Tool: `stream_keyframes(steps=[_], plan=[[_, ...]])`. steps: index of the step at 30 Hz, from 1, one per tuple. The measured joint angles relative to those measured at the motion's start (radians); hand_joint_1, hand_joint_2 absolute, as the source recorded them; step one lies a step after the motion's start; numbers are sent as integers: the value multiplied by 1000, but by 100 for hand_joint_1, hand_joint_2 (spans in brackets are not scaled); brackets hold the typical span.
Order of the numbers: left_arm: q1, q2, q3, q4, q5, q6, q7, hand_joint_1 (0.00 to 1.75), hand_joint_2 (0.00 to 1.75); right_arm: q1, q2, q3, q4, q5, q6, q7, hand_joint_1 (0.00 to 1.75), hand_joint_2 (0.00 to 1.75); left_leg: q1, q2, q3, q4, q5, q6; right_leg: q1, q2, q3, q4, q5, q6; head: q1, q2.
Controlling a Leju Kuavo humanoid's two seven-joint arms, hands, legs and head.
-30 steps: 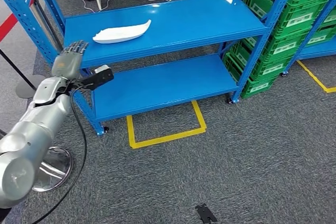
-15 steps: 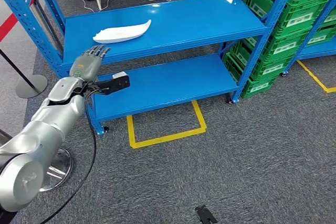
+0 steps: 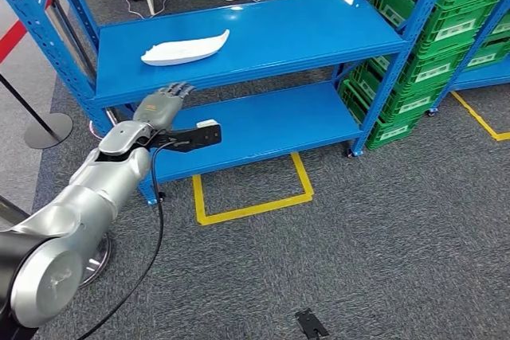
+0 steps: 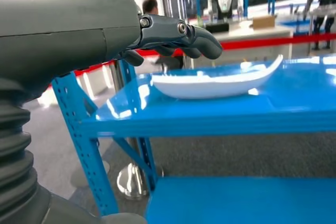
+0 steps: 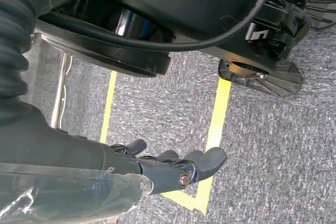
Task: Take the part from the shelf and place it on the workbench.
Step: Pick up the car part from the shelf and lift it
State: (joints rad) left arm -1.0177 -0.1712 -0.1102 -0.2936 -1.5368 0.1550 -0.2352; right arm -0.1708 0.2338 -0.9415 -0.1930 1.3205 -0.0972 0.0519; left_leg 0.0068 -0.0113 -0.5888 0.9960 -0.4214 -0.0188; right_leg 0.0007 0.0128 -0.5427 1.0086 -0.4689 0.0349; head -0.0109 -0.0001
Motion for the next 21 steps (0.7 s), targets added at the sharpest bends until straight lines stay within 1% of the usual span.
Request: stream_keyframes(steps=[3, 7, 11, 16, 21], plan=[[0, -2, 0, 2, 14, -25, -6, 0, 175, 0, 0, 0, 0, 2, 0, 0, 0, 175, 0, 0, 0, 0, 0, 0, 0, 0, 0, 0, 0, 0, 0, 0], [1, -3, 0, 2, 22, -18, -6, 0, 175, 0, 0, 0, 0, 4, 0, 0, 0, 175, 0, 0, 0, 0, 0, 0, 0, 0, 0, 0, 0, 0, 0, 0], [5, -4, 0, 2, 34, 6, 3, 0, 0, 0, 0, 0, 0, 3, -1, 0, 0, 175, 0, 0, 0, 0, 0, 0, 0, 0, 0, 0, 0, 0, 0, 0], [7, -5, 0, 2, 47, 20, 29, 0, 0, 1, 0, 0, 0, 3, -1, 0, 0, 175, 0, 0, 0, 0, 0, 0, 0, 0, 0, 0, 0, 0, 0, 0], [7, -6, 0, 2, 50, 25, 34, 0, 0, 1, 0, 0, 0, 2, -1, 0, 0, 175, 0, 0, 0, 0, 0, 0, 0, 0, 0, 0, 0, 0, 0, 0]])
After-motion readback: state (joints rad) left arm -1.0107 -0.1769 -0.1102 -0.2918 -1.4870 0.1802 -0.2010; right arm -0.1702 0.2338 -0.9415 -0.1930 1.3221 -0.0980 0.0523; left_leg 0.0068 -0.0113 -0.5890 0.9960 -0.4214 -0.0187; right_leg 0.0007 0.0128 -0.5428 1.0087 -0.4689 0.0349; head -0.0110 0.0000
